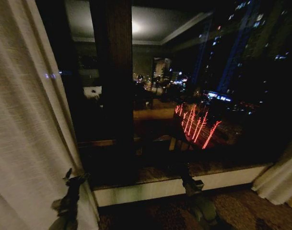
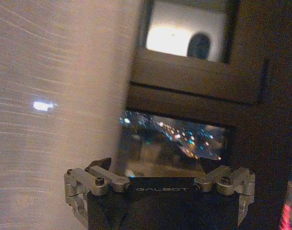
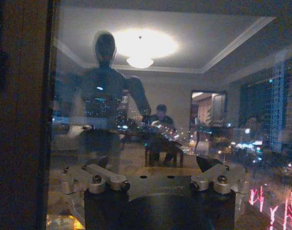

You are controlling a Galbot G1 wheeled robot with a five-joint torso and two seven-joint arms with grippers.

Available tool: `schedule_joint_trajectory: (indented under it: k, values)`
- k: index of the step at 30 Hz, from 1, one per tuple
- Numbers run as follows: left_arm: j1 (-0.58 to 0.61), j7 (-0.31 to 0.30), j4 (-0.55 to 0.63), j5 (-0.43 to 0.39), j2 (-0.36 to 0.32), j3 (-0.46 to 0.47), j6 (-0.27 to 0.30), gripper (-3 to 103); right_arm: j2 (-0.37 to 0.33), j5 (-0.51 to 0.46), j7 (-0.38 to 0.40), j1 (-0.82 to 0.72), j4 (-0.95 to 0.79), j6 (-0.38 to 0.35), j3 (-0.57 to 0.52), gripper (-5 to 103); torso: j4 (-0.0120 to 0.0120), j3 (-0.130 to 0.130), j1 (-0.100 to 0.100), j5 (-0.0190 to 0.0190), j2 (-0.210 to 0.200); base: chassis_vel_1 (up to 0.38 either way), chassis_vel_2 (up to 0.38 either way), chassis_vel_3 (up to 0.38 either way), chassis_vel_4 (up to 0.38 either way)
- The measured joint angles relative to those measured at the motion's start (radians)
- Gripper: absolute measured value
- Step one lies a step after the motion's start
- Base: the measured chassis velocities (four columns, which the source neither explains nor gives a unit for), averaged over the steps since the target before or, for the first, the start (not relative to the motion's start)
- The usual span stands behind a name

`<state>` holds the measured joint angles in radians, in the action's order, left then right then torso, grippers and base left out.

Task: Open the curtains by pulling them apart, changing their state from closed to fully open.

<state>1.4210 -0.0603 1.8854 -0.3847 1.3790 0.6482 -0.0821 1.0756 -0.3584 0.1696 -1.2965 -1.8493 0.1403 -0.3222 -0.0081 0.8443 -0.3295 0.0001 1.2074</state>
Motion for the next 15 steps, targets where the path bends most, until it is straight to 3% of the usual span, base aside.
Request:
schedule_joint_trajectory:
  k: [4,6,8,9,12,15]
  values:
    - [-0.067,-0.041,0.022,0.031,0.022,-0.087,0.134,100,0.0,0.0,0.0,0.0,0.0,0.0,0.0,100,0.0,0.0,0.0,-0.0001,0.0,0.0,0.0,0.0,0.0]
    - [-0.08,-0.048,0.026,0.036,0.026,-0.104,0.16,100,0.0,0.0,0.0,0.0,0.0,0.0,0.0,100,0.0,0.0,0.0,0.0,0.0,0.0,0.0,0.0,0.0]
    - [-0.118,-0.071,0.039,0.053,0.039,-0.153,0.236,100,0.0,0.0,0.0,0.0,0.0,0.0,0.0,100,0.0,0.0,0.0,0.0001,0.0,0.0,0.0,0.0,0.0]
    - [-0.118,-0.071,0.039,0.053,0.039,-0.153,0.236,100,0.0,0.0,0.0,0.0,0.0,0.0,0.0,100,0.0,0.0,0.0,0.0001,0.0,0.0,0.0,0.0,0.0]
    - [-0.166,-0.099,0.055,0.075,0.055,-0.215,0.33,100,0.0,0.0,0.0,0.0,0.0,0.0,0.0,100,-0.0001,0.0,0.0,0.0,0.0,0.0,0.0,0.0,0.0]
    - [-0.178,-0.107,0.059,0.081,0.058,-0.231,0.356,100,0.0,0.0,0.0,0.0,0.0,0.0,0.0,100,-0.0002,0.0,0.0,0.0,0.0,0.0,0.0,0.0,0.0]
